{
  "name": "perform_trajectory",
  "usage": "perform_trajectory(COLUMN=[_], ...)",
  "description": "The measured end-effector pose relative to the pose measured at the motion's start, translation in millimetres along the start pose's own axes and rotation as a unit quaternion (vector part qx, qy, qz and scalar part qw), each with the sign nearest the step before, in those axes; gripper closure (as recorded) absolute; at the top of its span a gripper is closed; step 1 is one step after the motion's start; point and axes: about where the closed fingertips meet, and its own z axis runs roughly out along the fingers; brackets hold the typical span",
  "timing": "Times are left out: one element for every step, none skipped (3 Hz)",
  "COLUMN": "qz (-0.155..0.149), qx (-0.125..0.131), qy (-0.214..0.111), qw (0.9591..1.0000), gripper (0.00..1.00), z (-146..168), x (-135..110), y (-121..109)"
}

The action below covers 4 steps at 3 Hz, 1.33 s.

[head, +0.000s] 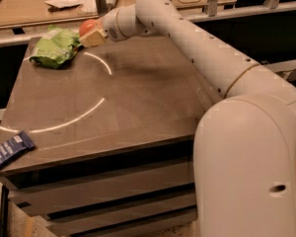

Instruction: Move apple near green rice chip bag

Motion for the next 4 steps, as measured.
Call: perform_trajectory(qz=[0.003,0.007,0.009,0.005], qx=[-0.010,-0.019,-0.026,-0.030], qy=[-0.003,0.001,0.004,0.004], qw=[0.9999,0.9998,0.9996,0.9995], gripper=[1.00,1.00,0.90,0.66], z=[31,52,63,70], x=[7,17,22,21], y=[4,10,16,20])
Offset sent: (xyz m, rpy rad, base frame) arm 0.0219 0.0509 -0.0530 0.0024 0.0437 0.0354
